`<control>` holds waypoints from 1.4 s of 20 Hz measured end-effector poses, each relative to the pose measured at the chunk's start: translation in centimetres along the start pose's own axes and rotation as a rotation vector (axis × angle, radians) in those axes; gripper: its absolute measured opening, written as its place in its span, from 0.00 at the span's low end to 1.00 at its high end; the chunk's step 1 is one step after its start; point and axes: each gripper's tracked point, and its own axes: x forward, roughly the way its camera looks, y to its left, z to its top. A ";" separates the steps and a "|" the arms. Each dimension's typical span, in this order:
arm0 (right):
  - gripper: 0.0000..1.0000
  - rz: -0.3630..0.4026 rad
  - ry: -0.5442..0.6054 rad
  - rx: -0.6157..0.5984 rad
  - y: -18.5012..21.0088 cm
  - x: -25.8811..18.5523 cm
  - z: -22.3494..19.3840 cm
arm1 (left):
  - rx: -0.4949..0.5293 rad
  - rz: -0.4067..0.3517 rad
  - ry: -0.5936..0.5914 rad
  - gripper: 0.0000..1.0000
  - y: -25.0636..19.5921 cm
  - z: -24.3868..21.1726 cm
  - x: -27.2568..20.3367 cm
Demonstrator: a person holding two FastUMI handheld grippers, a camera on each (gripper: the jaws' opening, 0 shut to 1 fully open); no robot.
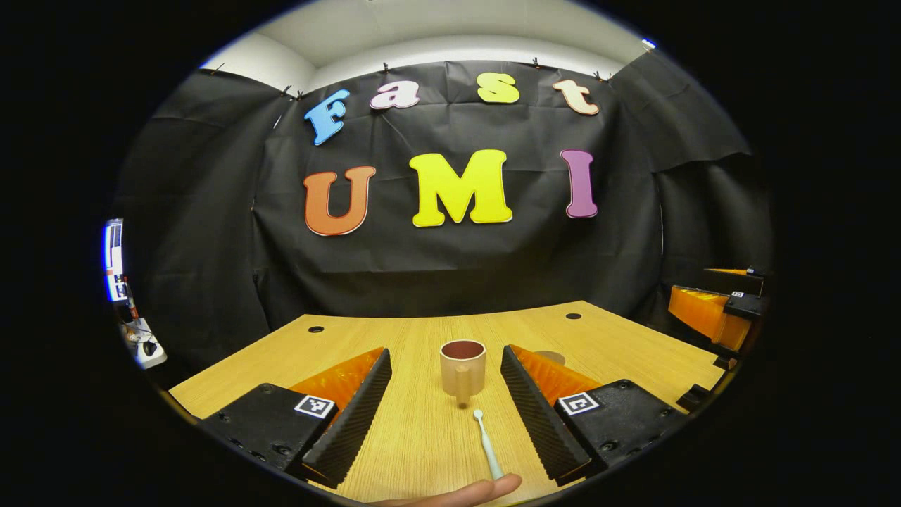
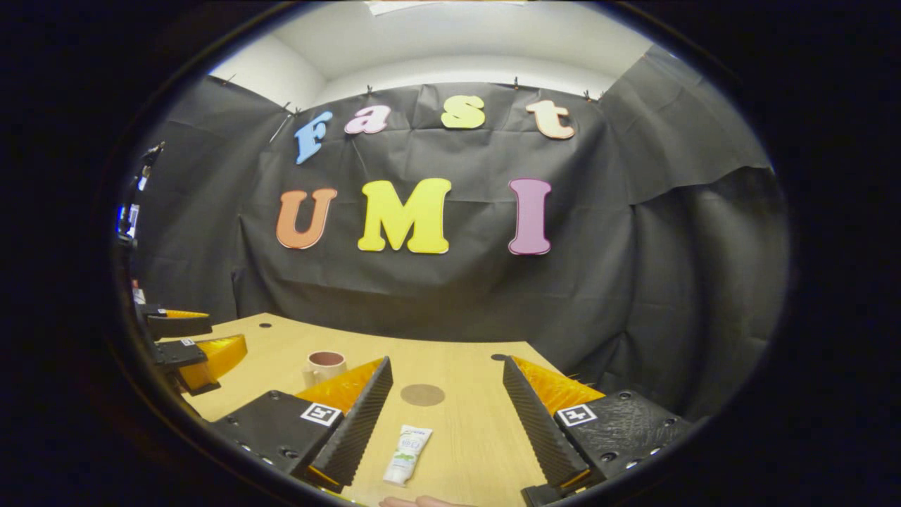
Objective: Put the toothbrush and toothpaste on the desktop into the cup, then pick up the cup and place it on the coaster on the desktop.
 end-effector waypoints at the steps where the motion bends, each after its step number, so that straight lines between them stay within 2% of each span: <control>1: 0.95 0.003 0.001 0.000 0.1 0.0 0.0 | -0.001 -0.002 0.000 0.99 0.0 -0.1 0.0; 7: 0.95 0.002 0.021 0.002 0.2 0.4 -1.2 | -0.014 -0.003 0.038 0.99 -0.3 -2.0 0.8; 9: 0.95 0.007 0.033 0.003 0.3 0.6 -1.9 | -0.030 -0.013 0.087 0.99 -0.9 -4.0 1.7; 13: 0.95 -0.004 0.078 0.020 -0.5 1.5 -4.3 | -0.063 -0.069 0.324 1.00 -3.8 -11.7 3.2; 16: 0.95 0.003 0.119 0.034 -0.4 1.9 -6.1 | -0.080 -0.046 0.461 1.00 -4.2 -15.6 3.3; 18: 0.97 0.003 0.133 0.024 -0.4 2.1 -6.9 | -0.068 -0.038 0.496 0.99 -4.2 -17.0 3.6; 21: 0.95 0.010 0.147 0.028 0.0 2.1 -7.4 | -0.054 -0.069 0.524 0.84 -5.0 -17.8 3.5; 23: 0.97 0.014 0.153 0.025 0.3 2.1 -7.6 | -0.068 -0.104 0.555 0.65 -5.7 -18.3 3.1; 26: 0.95 0.013 0.150 0.017 0.5 2.2 -7.4 | -0.063 -0.100 0.578 0.53 -5.8 -19.4 3.1; 28: 0.97 0.014 0.156 0.017 0.7 2.4 -7.5 | -0.045 -0.094 0.579 0.33 -5.4 -19.5 3.0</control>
